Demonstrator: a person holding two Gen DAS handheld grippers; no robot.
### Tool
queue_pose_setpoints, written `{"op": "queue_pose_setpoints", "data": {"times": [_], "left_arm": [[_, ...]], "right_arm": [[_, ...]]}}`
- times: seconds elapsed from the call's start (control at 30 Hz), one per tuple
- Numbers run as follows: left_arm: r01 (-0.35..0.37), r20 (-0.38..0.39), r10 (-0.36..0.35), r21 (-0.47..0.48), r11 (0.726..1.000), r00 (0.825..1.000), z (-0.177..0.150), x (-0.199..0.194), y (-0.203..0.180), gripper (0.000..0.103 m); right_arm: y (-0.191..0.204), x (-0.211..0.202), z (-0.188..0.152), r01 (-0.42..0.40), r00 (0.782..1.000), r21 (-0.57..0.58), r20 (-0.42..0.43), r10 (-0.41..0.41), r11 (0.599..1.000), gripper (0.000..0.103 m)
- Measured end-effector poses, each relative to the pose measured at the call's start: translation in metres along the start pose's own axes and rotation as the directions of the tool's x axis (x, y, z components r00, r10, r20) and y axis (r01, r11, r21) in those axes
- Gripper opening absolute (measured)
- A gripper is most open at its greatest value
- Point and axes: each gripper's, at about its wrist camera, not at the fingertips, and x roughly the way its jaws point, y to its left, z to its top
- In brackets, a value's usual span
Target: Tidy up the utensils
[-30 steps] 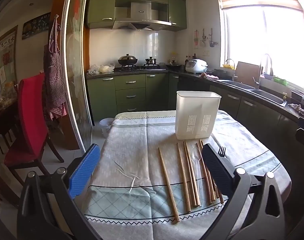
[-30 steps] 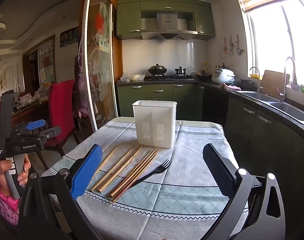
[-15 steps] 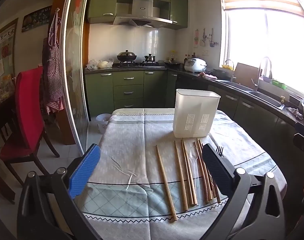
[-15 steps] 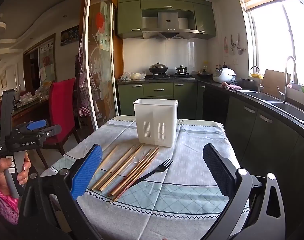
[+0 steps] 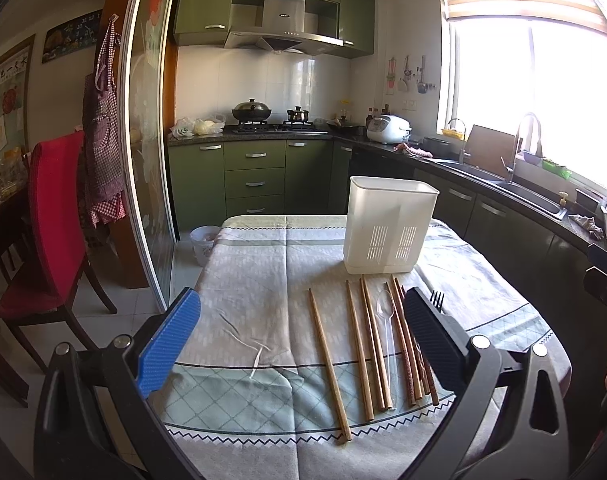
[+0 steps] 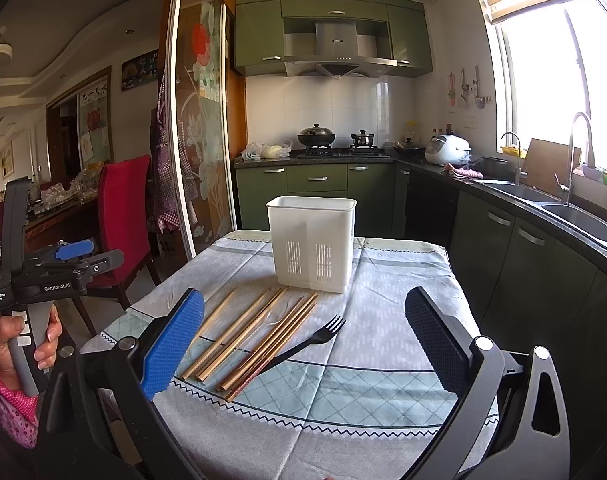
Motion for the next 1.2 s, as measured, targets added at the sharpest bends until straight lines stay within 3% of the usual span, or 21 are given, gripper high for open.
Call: {"op": "queue_pose_setpoints", "data": {"times": [1.2], "left_arm": [[0.006, -0.006, -0.006, -0.002, 1.0, 1.0, 0.0017, 0.0006, 0.0009, 0.097]], "right_arm": [[0.0003, 0.0047, -0.003, -0.005, 1.0, -0.007, -0.014, 0.005, 1.0, 0.099]]}}
